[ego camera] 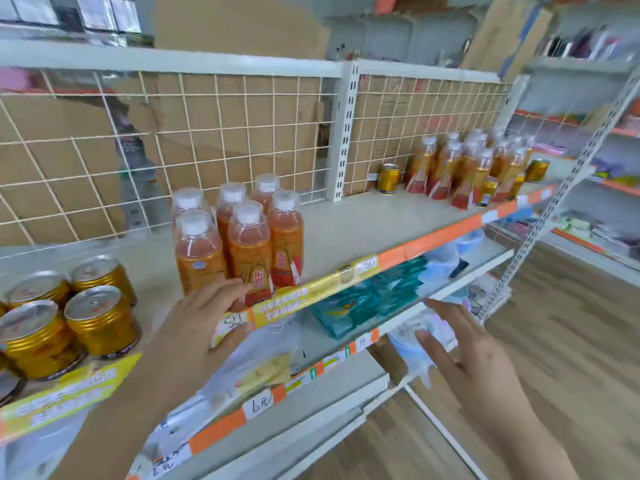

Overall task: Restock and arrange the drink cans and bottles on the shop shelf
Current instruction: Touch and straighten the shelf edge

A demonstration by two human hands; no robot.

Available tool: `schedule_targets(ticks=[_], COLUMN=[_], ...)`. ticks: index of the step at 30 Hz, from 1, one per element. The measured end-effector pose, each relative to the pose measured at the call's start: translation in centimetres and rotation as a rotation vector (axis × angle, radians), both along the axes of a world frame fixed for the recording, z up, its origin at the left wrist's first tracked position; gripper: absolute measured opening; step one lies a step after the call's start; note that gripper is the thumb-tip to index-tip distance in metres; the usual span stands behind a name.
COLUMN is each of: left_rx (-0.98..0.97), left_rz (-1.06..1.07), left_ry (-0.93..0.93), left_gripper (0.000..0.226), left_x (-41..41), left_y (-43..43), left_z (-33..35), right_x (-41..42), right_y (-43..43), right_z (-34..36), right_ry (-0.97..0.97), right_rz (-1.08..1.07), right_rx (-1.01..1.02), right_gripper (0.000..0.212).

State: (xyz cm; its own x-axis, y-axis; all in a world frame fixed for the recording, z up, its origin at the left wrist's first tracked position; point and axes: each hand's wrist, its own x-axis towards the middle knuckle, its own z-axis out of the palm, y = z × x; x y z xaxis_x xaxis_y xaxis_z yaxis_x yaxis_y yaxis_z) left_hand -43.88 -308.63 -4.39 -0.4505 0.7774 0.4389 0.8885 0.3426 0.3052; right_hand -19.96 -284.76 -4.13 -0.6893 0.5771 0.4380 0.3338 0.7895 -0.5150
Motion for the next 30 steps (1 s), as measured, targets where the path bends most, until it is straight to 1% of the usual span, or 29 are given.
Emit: schedule_targets(ticks=[1,5,10,14,18,21,23,26,30], left_rx=[-0.011,-0.032,-0.024,-0.017,-0.018,-0.025,-0.016,0.009,0.019], left_rz=[-0.02,-0.087,-0.143,-0.173,-0.192,-0.164,-0.147,-0.143,-0.132], left_ry=[0.002,0.005,0.013,-0.037,-0.007,-0.027,-0.039,-0.047,-0.087], left_gripper=[0.062,0.061,0.073,0.075,0.072,0.064,0.063,0.062,0.056], left_x=[0.9,3.5,4.9,4.4,2.6,1.2,0.2,-1.5,-3.4], left_y=[1.1,5.5,11.0,16.0,22.0,26.4,29.2,33.0,37.6], left_z=[-0.4,-1.0,-1.2,-1.2,-1.1,-0.8,-0.2,0.4,0.7], right_x=[1.4,6.6,10.7,12.2,12.2,11.2,9.9,7.8,5.0], right_y=[0.9,3.9,7.4,10.7,15.5,19.7,22.7,27.0,31.3], right_z=[-0.2,-1.1,-1.4,-1.8,-1.9,-1.5,-0.7,0.1,0.3], right_ry=[-0.023,-0.087,-0.109,-0.085,-0.094,-0.093,-0.087,-0.062,-0.032], right_rz=[-0.022,-0.118,-0.215,-0.291,-0.355,-0.377,-0.366,-0.351,-0.331], right_rx=[0.014,0.032,0.0,0.04,0.022,0.037,0.065,0.09,0.096], right_gripper=[0.054,0.048,0.051,0.038,0.031,0.033,0.038,0.053,0.052])
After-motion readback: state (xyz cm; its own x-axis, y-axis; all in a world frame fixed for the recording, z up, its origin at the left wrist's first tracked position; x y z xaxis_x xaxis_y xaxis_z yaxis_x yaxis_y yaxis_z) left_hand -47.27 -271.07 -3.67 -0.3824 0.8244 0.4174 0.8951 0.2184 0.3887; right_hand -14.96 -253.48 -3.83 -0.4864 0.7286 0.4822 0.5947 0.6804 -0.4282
